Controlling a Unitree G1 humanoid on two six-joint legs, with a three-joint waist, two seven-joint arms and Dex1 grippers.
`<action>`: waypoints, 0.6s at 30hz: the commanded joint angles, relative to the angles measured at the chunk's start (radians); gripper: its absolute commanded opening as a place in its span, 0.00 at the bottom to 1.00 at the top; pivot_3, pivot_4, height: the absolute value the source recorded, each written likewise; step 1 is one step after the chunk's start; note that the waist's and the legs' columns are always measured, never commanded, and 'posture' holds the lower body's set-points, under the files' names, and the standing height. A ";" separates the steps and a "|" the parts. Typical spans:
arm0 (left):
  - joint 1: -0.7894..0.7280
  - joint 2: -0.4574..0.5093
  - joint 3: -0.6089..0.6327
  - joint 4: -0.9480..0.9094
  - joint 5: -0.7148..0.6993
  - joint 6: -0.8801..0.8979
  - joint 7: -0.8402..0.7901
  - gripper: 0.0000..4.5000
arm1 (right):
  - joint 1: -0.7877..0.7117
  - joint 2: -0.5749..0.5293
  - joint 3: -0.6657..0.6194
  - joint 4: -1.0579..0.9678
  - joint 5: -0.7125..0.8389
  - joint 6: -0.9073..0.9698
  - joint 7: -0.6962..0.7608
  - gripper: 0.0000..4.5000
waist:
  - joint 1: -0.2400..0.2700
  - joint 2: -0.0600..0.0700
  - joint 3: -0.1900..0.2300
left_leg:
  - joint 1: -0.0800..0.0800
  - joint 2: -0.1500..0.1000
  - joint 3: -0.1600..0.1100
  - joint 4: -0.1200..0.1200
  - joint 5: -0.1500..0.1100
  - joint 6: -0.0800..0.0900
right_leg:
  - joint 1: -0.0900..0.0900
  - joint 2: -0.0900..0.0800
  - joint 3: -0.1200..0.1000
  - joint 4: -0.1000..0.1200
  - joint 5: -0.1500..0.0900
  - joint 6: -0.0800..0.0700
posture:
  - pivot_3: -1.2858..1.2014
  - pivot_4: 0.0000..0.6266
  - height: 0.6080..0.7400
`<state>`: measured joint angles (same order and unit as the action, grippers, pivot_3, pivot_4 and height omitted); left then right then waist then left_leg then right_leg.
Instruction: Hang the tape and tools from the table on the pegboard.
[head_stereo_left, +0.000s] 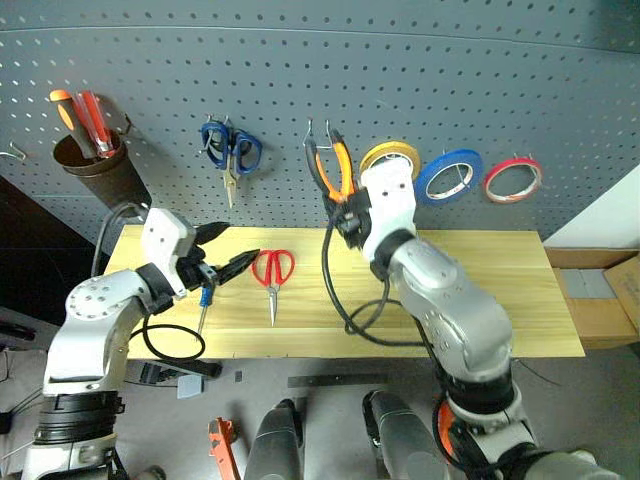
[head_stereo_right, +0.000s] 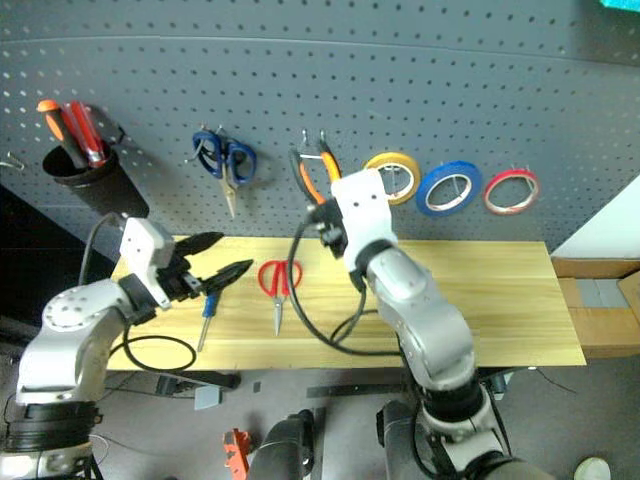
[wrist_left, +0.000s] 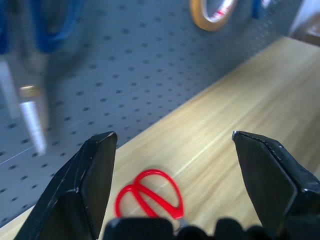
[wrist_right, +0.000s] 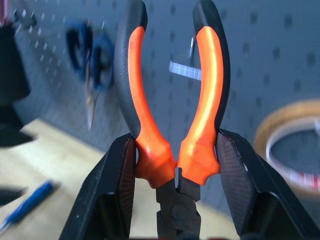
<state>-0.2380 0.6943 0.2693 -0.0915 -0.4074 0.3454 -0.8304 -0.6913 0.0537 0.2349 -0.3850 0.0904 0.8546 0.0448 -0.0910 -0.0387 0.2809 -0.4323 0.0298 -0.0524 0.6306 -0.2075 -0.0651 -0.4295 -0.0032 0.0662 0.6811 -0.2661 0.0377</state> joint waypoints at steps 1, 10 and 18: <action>0.012 0.024 0.054 -0.059 -0.041 0.023 0.010 0.88 | -0.103 0.044 -0.026 0.064 -0.004 -0.120 0.001 0.41 | 0.007 0.000 0.000 | 0.000 0.000 0.000 -0.001 0.000 0.000 | -0.001 0.000 0.000 0.000 0.000 0.000 | 0.52 0.32 1.00; 0.009 0.026 0.070 -0.107 -0.072 0.067 0.049 0.88 | -0.343 0.099 -0.095 0.405 -0.034 -0.441 -0.043 0.41 | 0.022 -0.005 -0.004 | -0.001 0.000 0.000 -0.001 0.001 -0.002 | -0.002 -0.001 -0.002 0.001 0.001 -0.002 | 0.53 0.28 1.00; -0.051 0.010 0.032 -0.131 -0.081 0.082 0.070 0.88 | -0.480 0.065 -0.154 0.738 -0.082 -0.773 -0.068 0.41 | 0.043 -0.006 -0.005 | -0.001 0.000 0.000 -0.001 0.001 -0.002 | -0.002 -0.001 -0.002 0.001 0.001 -0.002 | 0.54 0.28 1.00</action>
<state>-0.2737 0.7039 0.3002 -0.1783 -0.4706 0.4302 -0.7653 -1.1323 0.1214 0.0975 0.3433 0.0189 0.1576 -0.0121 -0.0477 -0.0443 0.2762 -0.4337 0.0296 -0.0520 0.6294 -0.2063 -0.0674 -0.4317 -0.0046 0.0640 0.6816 -0.2649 0.0355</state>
